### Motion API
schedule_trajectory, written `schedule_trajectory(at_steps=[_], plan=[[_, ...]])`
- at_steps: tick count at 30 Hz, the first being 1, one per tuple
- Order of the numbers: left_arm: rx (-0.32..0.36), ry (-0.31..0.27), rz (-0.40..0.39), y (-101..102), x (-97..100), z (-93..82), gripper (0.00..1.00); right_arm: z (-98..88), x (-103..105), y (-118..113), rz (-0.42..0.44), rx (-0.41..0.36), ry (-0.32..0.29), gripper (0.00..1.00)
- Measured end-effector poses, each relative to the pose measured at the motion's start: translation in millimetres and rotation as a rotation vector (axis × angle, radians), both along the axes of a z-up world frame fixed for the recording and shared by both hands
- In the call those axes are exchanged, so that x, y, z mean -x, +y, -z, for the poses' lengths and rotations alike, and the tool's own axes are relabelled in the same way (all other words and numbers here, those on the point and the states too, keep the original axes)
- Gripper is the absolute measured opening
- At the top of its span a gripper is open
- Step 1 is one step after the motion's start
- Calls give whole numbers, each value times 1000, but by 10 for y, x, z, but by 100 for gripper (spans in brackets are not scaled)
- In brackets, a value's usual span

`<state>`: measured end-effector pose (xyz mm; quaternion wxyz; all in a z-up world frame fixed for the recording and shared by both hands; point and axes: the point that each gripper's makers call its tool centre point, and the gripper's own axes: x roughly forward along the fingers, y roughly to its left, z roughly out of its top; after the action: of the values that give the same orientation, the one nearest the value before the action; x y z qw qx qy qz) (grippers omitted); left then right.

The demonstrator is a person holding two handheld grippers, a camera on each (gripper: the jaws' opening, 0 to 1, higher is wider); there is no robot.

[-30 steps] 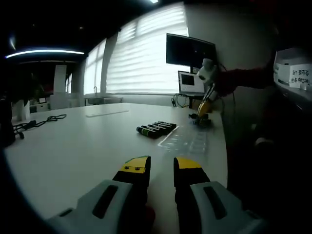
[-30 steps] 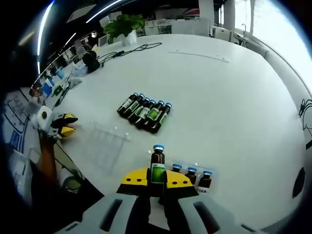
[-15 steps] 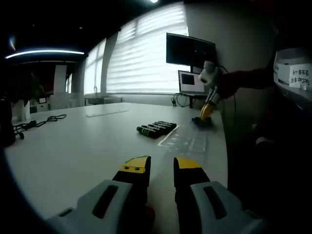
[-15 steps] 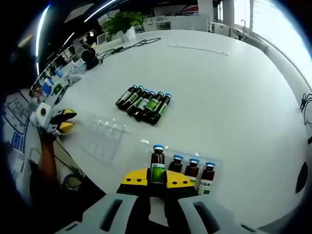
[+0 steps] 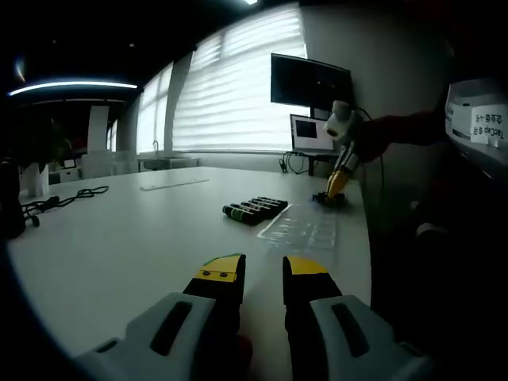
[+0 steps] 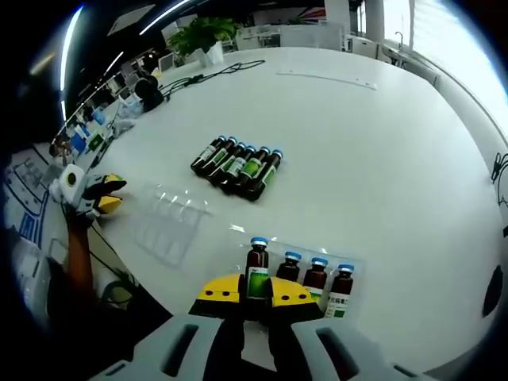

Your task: Grip medicine bottles put into box

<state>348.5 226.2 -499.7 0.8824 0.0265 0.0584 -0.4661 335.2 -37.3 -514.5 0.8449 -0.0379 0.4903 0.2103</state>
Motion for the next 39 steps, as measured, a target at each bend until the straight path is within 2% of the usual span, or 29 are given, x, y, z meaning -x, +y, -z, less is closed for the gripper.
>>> schedule_trajectory(at_steps=[12, 19, 23, 39], plan=[[-1, -1, -1, 0, 2, -1, 13, -32, -15, -38, -10, 9, -3, 4], [0, -1, -1, 2, 0, -2, 13, -27, 20, 35, -73, 23, -7, 3], [0, 0, -1, 3, 1, -3, 13, -15, 20, 26, -84, 31, -8, 0], [1, 0, -1, 6, 2, -3, 13, -18, 15, 44, -123, 53, -25, 0]])
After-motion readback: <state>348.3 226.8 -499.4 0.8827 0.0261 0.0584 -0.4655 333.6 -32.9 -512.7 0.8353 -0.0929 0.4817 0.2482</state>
